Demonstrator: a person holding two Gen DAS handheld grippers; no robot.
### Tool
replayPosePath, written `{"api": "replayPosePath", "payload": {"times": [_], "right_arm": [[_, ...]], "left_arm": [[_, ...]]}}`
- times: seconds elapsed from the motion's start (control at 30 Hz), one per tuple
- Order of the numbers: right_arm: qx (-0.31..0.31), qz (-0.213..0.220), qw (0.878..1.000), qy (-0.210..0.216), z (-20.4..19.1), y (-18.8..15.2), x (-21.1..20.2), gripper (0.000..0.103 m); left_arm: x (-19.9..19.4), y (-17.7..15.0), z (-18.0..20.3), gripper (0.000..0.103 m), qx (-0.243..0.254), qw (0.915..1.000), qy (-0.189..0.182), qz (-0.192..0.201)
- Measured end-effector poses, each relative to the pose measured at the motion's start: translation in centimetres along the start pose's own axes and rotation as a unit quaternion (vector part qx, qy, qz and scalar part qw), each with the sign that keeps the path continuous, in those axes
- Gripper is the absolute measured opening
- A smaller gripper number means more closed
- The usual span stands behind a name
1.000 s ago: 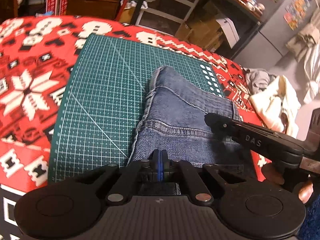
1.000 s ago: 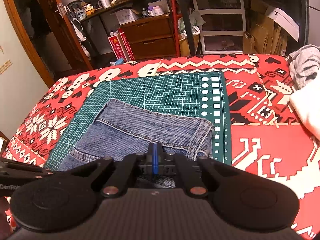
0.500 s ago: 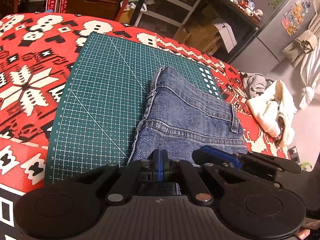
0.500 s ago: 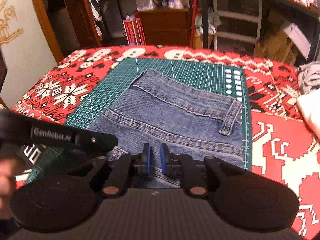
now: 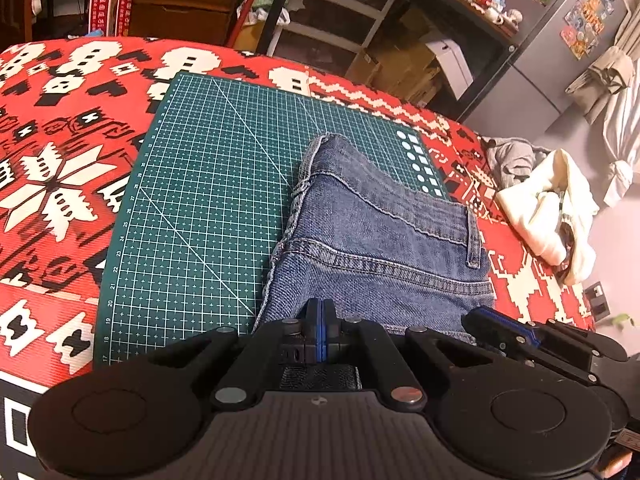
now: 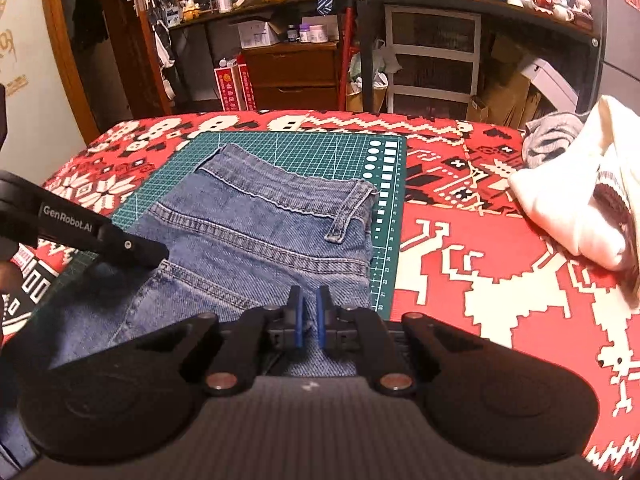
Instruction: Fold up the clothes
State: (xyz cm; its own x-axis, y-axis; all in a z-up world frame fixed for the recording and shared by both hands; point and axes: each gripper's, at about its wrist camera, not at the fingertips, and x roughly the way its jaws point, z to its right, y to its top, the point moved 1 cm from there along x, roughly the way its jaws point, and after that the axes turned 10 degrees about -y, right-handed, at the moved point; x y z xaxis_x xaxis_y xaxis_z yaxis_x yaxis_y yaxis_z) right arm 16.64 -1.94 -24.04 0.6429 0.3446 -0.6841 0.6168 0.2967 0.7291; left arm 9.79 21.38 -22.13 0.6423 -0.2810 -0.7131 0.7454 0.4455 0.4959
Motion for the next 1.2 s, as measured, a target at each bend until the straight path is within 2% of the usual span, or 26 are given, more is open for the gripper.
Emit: {"api": "replayPosePath", "payload": {"times": [0.13,0.33,0.43,0.5,0.57,0.67,0.73,0.87,0.97,1.03,1.07,1.1,1.2], "right_arm": [[0.029,-0.005,0.999,0.017,0.9,0.0,0.1,0.005],[0.047,-0.009,0.998,0.026,1.7,-0.2,0.0,0.005],[0.043,-0.005,0.999,0.017,1.8,-0.4,-0.4,0.005],[0.036,-0.002,0.999,0.000,1.7,-0.6,-0.7,0.022],[0.041,-0.009,0.999,-0.016,2.0,-0.8,-0.9,0.024],[0.061,-0.020,0.998,-0.017,2.9,-0.6,-1.7,0.024],[0.062,-0.008,0.998,-0.016,3.0,-0.5,-3.0,0.024],[0.040,0.012,0.999,0.000,1.6,-0.4,-5.9,0.024],[0.023,0.007,1.000,0.010,0.0,-0.9,-6.7,0.024],[0.008,-0.010,1.000,0.004,-0.9,-1.7,-6.2,0.017],[0.001,-0.025,1.000,-0.005,-1.3,-2.2,-5.7,0.004],[-0.001,-0.038,0.999,-0.015,-1.4,-2.7,-5.1,0.000],[0.015,-0.032,0.999,-0.006,-0.7,-3.6,-5.3,0.000]], "left_arm": [[-0.7,-0.3,0.0,0.003,-0.005,0.9999,-0.005,-0.012],[-2.1,-2.3,0.1,0.003,0.005,0.9998,-0.002,-0.018],[-2.5,-3.4,0.4,0.003,0.022,0.9997,0.003,-0.014],[-2.5,-3.7,0.5,0.003,0.031,0.9995,0.006,-0.009],[-2.5,-3.8,0.7,0.003,0.037,0.9993,0.008,-0.007],[-2.5,-3.8,0.4,0.003,0.031,0.9995,0.003,-0.005],[-2.6,-3.9,0.2,0.003,0.024,0.9997,-0.004,-0.002],[-2.6,-4.0,0.1,0.003,0.019,0.9998,-0.007,0.000],[-2.6,-4.1,0.4,0.003,0.026,0.9997,0.000,0.001],[-2.6,-4.2,0.6,0.003,0.033,0.9994,0.005,0.002],[-2.6,-4.2,0.7,0.003,0.036,0.9993,0.007,0.003],[-2.5,-4.2,0.7,0.003,0.037,0.9993,0.007,0.003],[-2.6,-4.2,0.5,0.003,0.033,0.9994,0.003,0.003]]}}
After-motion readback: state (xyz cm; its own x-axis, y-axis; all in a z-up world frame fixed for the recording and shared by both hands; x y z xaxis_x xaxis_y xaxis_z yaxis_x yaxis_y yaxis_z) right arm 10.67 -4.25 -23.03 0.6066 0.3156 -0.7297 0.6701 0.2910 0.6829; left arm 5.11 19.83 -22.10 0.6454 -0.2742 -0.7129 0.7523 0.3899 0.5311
